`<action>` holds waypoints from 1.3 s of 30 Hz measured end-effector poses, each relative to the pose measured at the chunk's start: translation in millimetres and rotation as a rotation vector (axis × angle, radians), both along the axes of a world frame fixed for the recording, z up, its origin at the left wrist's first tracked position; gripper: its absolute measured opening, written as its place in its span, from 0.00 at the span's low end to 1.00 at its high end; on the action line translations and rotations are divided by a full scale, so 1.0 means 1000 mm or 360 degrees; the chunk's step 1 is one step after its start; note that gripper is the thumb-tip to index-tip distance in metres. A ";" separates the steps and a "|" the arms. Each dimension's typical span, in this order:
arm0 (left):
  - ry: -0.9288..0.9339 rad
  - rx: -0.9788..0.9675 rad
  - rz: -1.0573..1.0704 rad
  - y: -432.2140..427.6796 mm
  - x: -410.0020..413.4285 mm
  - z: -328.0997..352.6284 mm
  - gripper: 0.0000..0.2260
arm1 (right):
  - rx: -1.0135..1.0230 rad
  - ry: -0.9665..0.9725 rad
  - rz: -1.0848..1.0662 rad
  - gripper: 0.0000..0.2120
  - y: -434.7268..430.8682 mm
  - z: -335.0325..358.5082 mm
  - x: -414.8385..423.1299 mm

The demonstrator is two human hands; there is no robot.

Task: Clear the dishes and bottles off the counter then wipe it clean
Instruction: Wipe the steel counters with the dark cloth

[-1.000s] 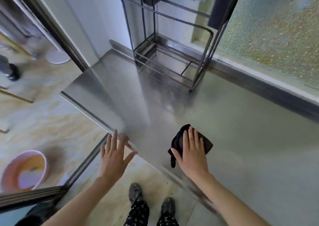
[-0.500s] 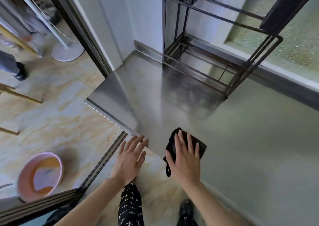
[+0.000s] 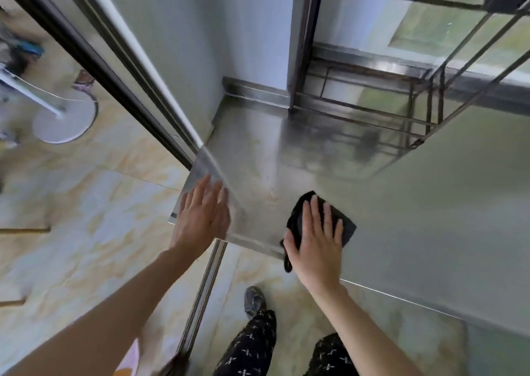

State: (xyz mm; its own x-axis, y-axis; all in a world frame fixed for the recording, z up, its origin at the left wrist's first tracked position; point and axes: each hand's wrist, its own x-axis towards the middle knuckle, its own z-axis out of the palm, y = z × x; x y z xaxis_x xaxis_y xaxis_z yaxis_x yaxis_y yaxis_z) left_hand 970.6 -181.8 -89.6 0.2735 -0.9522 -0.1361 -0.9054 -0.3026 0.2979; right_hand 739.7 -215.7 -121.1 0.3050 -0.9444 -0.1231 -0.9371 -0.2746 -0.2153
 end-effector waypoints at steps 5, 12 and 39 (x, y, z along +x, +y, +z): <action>-0.0023 0.0018 0.0026 -0.021 0.018 -0.011 0.24 | -0.0049 0.0096 0.0392 0.31 -0.014 -0.005 -0.022; -0.0006 -0.0045 0.0088 -0.025 0.028 -0.029 0.25 | 0.0020 0.0042 -0.0706 0.37 -0.033 -0.006 0.014; -0.0026 -0.0169 0.0113 -0.022 0.034 -0.046 0.22 | -0.0142 -0.0031 0.0501 0.31 -0.140 -0.006 0.118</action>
State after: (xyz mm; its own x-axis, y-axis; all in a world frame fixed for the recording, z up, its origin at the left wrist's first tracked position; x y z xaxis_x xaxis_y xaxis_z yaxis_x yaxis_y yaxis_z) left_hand 1004.2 -204.1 -136.1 0.3423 -0.9391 -0.0305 -0.8878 -0.3338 0.3169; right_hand 858.0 -355.6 -127.2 0.5852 -0.8101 -0.0351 -0.7991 -0.5688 -0.1946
